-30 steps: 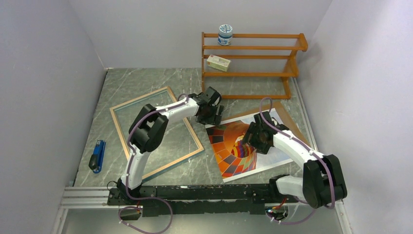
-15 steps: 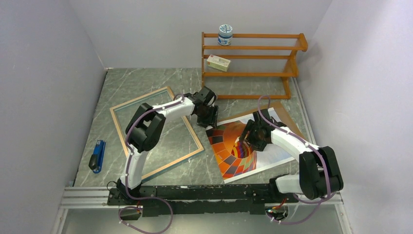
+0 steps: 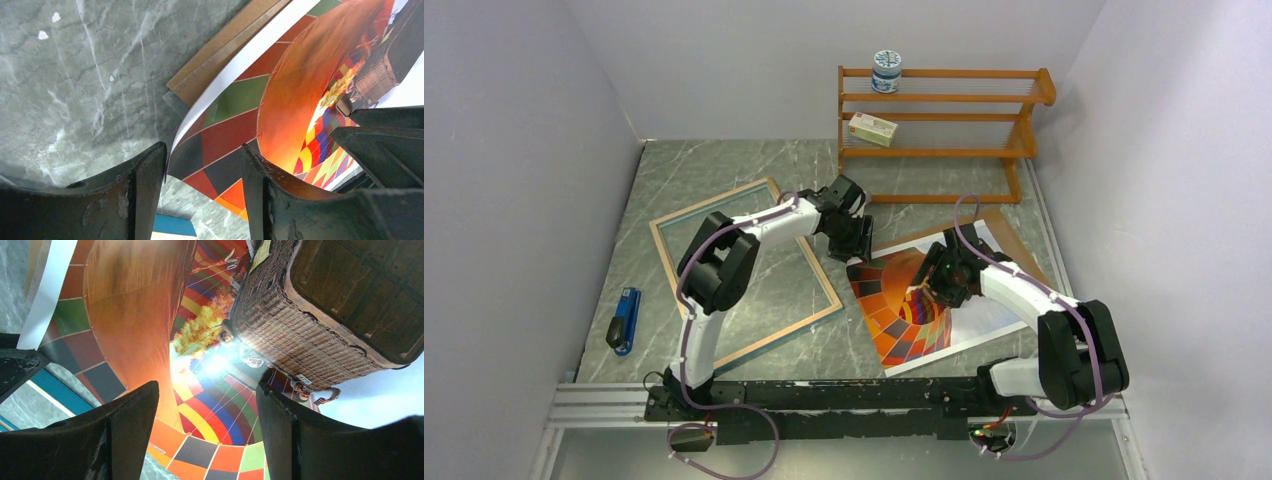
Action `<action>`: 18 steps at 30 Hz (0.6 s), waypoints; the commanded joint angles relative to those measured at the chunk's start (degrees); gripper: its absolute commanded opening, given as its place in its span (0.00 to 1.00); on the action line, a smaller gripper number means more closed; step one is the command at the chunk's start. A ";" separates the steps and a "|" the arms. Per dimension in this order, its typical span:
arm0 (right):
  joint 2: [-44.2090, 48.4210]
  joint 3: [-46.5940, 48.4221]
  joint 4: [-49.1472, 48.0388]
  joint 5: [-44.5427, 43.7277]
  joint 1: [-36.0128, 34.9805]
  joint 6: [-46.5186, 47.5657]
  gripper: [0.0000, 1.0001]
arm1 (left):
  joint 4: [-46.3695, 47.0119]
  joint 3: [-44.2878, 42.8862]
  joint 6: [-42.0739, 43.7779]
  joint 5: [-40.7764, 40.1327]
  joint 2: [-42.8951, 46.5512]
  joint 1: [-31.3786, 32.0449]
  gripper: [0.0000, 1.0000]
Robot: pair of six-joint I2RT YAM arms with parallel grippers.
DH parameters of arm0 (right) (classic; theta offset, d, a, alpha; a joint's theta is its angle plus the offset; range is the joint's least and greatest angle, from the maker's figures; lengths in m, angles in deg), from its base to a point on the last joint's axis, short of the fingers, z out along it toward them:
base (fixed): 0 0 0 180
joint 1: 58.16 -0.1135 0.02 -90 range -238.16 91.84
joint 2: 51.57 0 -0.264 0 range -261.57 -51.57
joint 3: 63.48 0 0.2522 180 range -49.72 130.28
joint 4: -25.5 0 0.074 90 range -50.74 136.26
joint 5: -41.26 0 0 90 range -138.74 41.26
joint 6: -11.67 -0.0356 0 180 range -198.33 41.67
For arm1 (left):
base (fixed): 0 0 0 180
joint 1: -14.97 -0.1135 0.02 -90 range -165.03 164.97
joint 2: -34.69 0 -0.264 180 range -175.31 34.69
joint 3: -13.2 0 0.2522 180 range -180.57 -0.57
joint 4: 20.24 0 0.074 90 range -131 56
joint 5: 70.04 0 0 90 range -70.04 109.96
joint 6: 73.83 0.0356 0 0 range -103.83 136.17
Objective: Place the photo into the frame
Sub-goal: Move the photo to the center of the board.
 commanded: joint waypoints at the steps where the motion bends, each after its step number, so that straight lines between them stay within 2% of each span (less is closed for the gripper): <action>1: -3.12 -4.06 0.48 0.71 -0.08 -0.79 0.75 | -0.07 1.29 -0.57 2.92 2.63 0.00 0.59; 14: -3.32 -4.50 -1.65 1.32 -0.01 -0.43 0.75 | -1.08 3.44 0.22 2.46 8.04 -0.86 0.50; 18: -3.49 -4.38 -1.96 1.21 -0.01 -0.20 0.75 | 0.43 4.71 0.20 4.31 8.95 -1.97 0.42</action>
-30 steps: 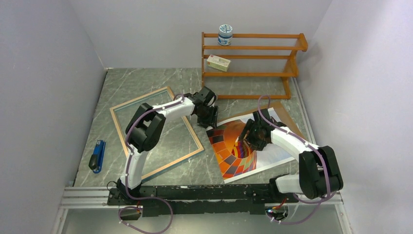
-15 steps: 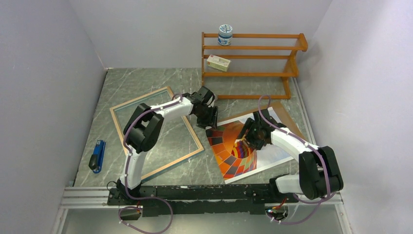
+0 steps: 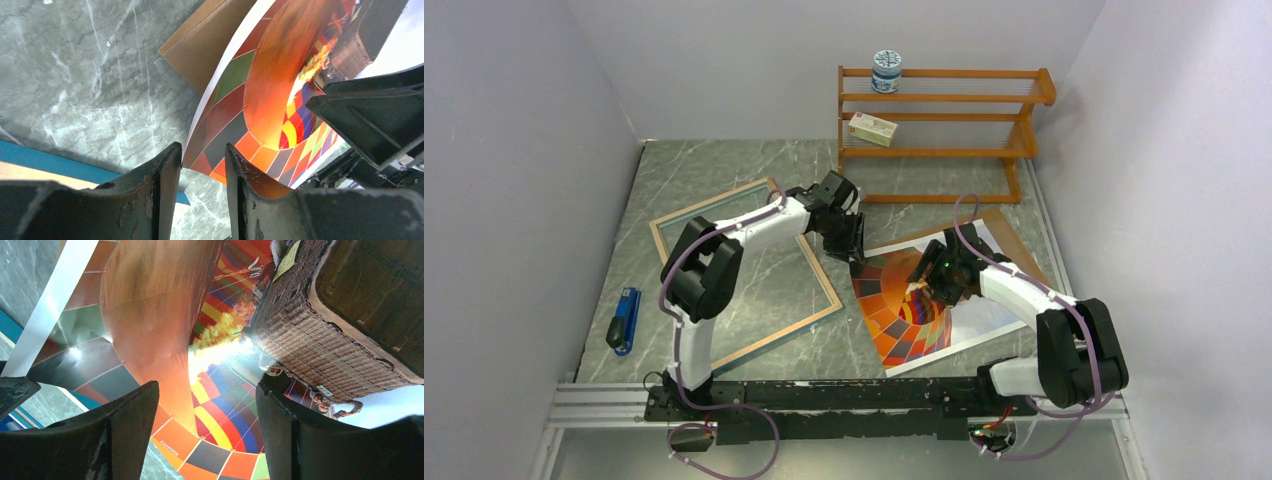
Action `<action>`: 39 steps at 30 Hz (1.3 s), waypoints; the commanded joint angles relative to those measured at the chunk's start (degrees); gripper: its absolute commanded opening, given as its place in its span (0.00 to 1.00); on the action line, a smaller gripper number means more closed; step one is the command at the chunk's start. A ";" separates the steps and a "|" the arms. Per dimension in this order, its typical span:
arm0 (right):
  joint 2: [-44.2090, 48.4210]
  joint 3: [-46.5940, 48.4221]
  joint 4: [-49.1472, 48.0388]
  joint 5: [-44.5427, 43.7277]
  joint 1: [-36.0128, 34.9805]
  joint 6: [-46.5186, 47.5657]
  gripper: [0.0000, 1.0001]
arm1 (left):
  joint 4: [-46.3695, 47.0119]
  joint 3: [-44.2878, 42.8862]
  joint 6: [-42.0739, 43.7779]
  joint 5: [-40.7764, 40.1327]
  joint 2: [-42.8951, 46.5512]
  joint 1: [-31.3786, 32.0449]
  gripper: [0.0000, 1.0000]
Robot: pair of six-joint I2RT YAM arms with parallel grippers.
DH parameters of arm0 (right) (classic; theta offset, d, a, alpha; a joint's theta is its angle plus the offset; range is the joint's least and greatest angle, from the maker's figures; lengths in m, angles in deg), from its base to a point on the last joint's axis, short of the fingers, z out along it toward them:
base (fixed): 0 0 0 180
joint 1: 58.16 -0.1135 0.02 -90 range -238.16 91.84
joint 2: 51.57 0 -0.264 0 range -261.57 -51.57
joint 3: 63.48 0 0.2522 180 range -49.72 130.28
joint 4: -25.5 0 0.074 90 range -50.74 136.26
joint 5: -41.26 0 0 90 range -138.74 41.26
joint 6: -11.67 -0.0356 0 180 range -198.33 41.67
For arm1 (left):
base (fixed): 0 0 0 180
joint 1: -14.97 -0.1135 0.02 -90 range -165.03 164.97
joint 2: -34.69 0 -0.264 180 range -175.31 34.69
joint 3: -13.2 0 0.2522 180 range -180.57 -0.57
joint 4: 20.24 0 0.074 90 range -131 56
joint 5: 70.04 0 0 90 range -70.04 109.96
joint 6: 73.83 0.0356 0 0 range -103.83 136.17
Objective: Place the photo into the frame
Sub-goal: Move the photo to the center of the board.
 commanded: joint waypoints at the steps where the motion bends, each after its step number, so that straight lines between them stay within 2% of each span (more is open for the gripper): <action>1: -3.01 -3.55 1.95 -1.47 -0.12 0.37 0.75 | 2.02 1.31 0.11 3.16 3.49 -1.43 0.42; 6: -2.09 -3.17 2.55 -4.36 -0.16 0.78 0.75 | 4.25 1.43 -0.59 5.82 2.49 -1.60 0.42; 11: -0.73 -1.36 3.98 -7.28 -0.14 2.93 0.75 | 5.83 0.62 -1.31 7.50 0.95 -1.65 0.35; 16: 0.01 1.72 5.68 -10.84 -0.14 5.55 0.74 | 5.74 -1.61 -0.46 6.04 -1.47 -1.70 0.22; 20: -0.01 5.40 7.34 -12.40 -0.22 7.39 0.74 | 5.05 -4.82 0.76 3.06 -3.72 -1.90 0.03; 25: 1.20 9.65 9.57 -12.04 -0.70 9.28 0.74 | 2.67 -11.36 1.14 4.13 -6.49 -2.72 0.03; 28: 1.85 10.30 10.58 -11.43 -1.19 9.62 0.74 | 1.22 -14.93 1.56 2.13 -7.29 -3.11 0.03; 37: 1.57 8.27 9.50 -8.88 -2.52 9.61 0.74 | 6.52 -19.48 1.70 5.02 -10.45 -7.05 0.03; 38: 1.44 7.81 9.48 -8.61 -2.49 9.53 0.74 | 5.42 -21.03 2.36 4.90 -11.32 -7.02 0.03; 39: 1.25 7.54 9.42 -8.49 -2.62 9.36 0.74 | 3.76 -22.63 2.94 4.65 -12.16 -7.06 0.08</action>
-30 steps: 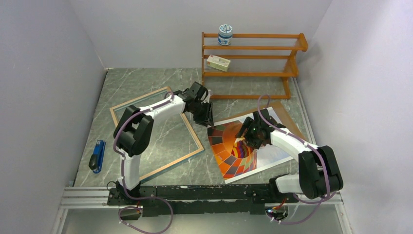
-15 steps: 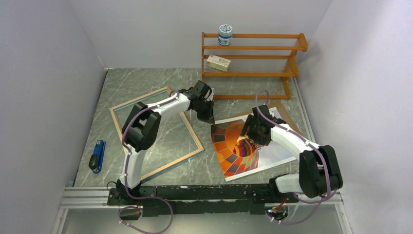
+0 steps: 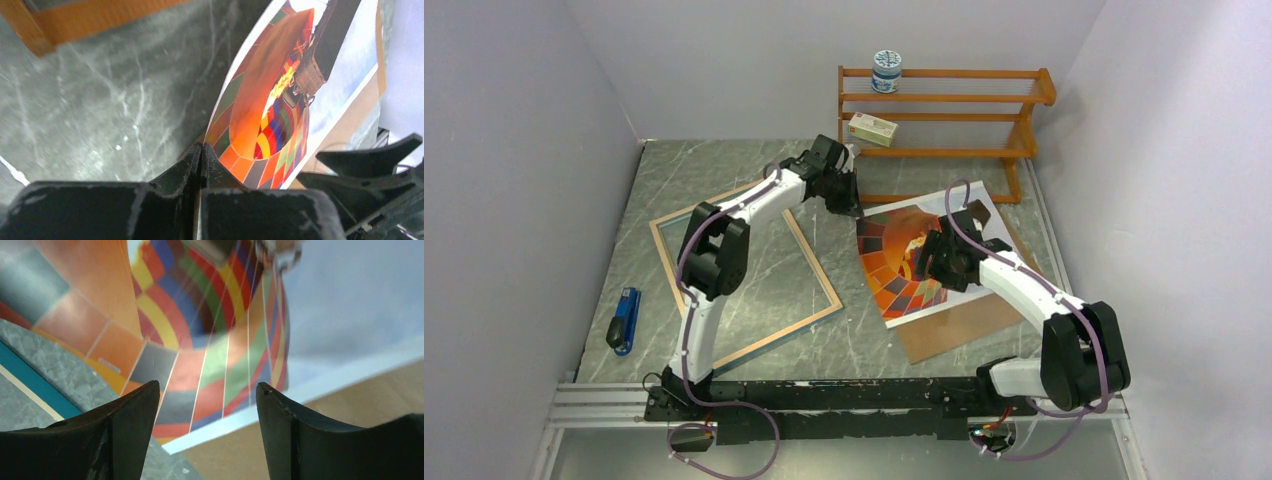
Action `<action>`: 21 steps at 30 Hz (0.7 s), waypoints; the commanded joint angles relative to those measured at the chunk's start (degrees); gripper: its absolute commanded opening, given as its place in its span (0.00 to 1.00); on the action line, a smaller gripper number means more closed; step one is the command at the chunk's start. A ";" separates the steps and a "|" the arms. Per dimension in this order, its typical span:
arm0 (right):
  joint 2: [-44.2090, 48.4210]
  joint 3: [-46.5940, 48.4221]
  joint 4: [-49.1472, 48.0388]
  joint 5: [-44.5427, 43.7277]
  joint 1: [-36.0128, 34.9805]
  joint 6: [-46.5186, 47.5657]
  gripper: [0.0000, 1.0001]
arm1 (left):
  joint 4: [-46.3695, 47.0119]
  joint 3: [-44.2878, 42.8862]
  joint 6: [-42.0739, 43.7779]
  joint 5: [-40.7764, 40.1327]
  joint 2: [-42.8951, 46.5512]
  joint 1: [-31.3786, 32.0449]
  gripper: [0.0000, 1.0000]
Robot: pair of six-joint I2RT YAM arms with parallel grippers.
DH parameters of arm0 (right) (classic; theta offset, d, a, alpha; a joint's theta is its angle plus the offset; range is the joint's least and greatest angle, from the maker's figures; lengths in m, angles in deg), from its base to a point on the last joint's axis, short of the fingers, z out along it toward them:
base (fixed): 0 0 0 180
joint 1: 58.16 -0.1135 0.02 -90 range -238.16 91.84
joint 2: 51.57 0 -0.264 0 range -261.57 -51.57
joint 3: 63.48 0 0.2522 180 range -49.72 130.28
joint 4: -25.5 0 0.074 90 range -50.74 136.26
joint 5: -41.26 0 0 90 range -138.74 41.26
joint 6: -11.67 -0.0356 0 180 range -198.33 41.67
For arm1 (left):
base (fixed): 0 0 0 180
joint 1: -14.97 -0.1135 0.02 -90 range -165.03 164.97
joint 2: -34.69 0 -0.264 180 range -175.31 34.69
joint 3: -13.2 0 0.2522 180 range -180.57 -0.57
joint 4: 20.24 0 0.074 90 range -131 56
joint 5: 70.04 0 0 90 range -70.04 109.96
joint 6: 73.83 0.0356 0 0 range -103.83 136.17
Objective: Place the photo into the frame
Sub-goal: Move the photo to the center of the board.
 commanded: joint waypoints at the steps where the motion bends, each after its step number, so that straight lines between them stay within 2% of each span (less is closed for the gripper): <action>1: 0.16 -1.21 -0.22 1.17 -0.46 0.45 0.74 | -2.07 -6.85 3.07 0.23 -3.42 -0.44 0.18; 3: -0.15 -2.26 -1.10 0.95 -0.48 0.14 0.74 | -4.51 -7.58 3.53 -2.33 -3.68 -0.49 0.33; 5: -1.33 -3.23 -2.28 0.44 -0.42 -0.17 0.74 | -7.03 -7.38 3.85 -6.54 -2.75 -0.53 0.43; 10: -6.16 -4.05 -4.74 0.16 -0.41 -0.54 0.74 | -12.29 -6.70 4.59 -14.93 0.79 -0.79 0.62; 14: -6.27 -5.20 -6.40 0.54 -0.51 -1.31 0.73 | -12.80 -1.35 2.74 -16.64 7.26 -0.51 0.78; 18: -5.21 -6.12 -7.24 0.54 -0.51 -2.33 0.73 | -9.99 8.38 -2.06 -16.60 15.52 2.25 0.85; 21: -4.80 -6.95 -7.86 0.57 -0.48 -3.05 0.73 | -8.32 15.66 -7.12 -17.74 21.08 7.18 0.87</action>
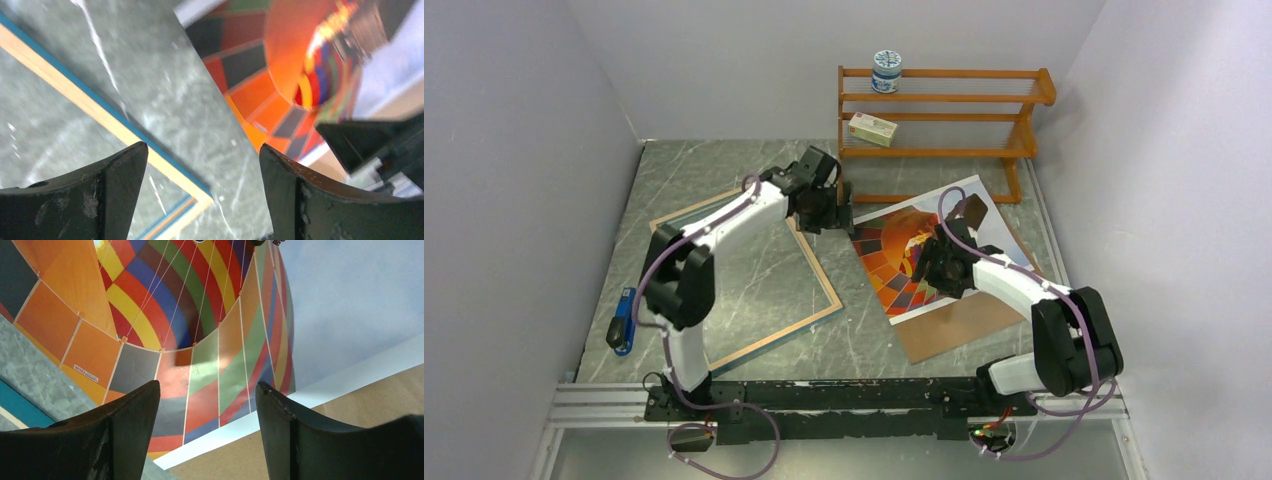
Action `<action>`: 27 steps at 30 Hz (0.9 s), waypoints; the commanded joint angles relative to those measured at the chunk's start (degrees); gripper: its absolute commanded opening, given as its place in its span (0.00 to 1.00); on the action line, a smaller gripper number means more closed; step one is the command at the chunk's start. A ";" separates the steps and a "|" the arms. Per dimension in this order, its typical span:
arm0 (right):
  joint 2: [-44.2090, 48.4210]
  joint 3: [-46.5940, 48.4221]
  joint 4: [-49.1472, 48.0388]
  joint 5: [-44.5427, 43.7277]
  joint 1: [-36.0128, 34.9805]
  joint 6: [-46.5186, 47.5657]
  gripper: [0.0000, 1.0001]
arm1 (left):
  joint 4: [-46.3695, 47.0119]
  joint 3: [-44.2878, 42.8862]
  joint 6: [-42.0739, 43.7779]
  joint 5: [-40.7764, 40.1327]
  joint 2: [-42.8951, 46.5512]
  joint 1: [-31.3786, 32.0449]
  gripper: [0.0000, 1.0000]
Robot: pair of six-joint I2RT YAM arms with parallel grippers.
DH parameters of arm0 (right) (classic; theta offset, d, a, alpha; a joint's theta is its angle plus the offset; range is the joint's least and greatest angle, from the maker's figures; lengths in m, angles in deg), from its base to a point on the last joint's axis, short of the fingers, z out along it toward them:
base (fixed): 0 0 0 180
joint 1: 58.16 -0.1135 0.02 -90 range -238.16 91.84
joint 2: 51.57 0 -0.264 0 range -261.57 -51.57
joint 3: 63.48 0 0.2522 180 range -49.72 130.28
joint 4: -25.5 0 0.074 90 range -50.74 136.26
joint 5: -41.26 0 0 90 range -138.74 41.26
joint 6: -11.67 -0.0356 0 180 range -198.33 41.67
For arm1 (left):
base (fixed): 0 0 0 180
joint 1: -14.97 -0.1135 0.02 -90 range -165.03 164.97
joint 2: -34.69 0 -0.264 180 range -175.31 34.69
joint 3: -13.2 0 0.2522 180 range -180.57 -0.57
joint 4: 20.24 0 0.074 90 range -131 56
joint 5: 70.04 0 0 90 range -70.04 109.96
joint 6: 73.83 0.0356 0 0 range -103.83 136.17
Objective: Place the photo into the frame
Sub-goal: Move the photo to the center of the board, then pick up the photo frame item at the center of the board.
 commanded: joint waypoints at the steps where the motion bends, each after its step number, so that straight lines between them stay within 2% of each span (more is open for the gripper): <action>1: -0.36 -2.98 -2.06 -0.11 -0.17 -1.98 0.73 | 3.39 8.73 -8.55 -1.46 9.77 8.09 0.88; 7: 1.06 -2.34 -0.67 -2.34 -0.22 -1.88 0.74 | 14.03 23.68 -18.81 1.29 15.90 18.79 0.89; 10: 5.62 -1.08 0.98 -3.23 -0.19 -1.04 0.78 | 14.93 25.40 -19.30 2.73 14.67 23.11 0.93; 13: 10.23 1.09 4.77 -6.30 -0.27 0.14 0.81 | 12.52 25.07 -20.07 1.75 11.98 26.38 0.93; 15: 11.78 2.13 8.92 -9.04 -0.20 0.06 0.83 | 14.07 26.01 -21.39 1.83 10.99 28.27 0.93; 23: 17.78 -2.62 17.56 -13.35 -0.16 -7.00 0.84 | 24.27 31.36 -26.46 3.62 9.98 30.75 0.90; 27: 20.64 -5.37 19.91 -12.78 -0.19 -8.69 0.84 | 22.25 30.22 -24.35 3.61 8.48 30.71 0.90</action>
